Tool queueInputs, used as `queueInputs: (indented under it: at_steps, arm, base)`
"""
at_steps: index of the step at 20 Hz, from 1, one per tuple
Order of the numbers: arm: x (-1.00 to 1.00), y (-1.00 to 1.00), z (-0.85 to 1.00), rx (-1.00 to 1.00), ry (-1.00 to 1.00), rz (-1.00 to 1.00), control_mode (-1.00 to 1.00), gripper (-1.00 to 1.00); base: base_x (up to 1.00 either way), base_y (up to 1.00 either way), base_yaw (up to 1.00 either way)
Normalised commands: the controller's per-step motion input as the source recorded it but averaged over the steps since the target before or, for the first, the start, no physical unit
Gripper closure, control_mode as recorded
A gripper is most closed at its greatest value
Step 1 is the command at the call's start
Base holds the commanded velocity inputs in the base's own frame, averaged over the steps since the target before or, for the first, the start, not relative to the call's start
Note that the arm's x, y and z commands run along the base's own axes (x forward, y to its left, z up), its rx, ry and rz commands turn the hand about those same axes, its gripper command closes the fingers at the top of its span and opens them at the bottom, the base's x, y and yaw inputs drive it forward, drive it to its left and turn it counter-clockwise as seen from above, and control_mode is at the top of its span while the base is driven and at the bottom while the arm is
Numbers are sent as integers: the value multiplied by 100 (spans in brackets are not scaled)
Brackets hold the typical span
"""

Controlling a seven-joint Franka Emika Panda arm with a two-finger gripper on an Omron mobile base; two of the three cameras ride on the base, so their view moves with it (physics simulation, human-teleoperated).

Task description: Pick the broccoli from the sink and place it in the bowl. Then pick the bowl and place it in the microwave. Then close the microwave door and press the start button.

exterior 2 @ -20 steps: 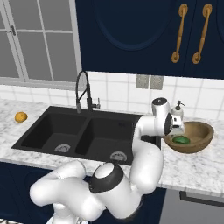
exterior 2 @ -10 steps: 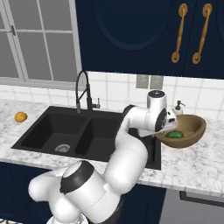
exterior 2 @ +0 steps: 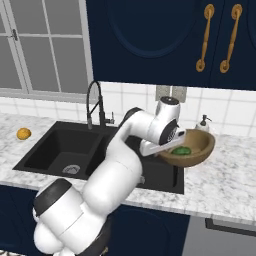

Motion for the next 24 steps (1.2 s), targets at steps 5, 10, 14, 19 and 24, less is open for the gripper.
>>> queueInputs:
  at_steps: [5, 10, 14, 19, 24]
  arm:
    - [-56, 76, 16, 16, -6, 19, -100, 100]
    - [-36, 100, 20, -9, 0, 30, -100, 100]
    - [-13, 92, 24, 16, 7, 25, -100, 100]
    - [-30, 91, 20, 14, 0, 33, -100, 100]
    - [-43, 73, 16, 1, -8, 26, -100, 100]
  base:
    - [0, 0, 0]
    - [0, 0, 0]
    - [0, 0, 0]
    - [0, 0, 0]
    - [0, 0, 0]
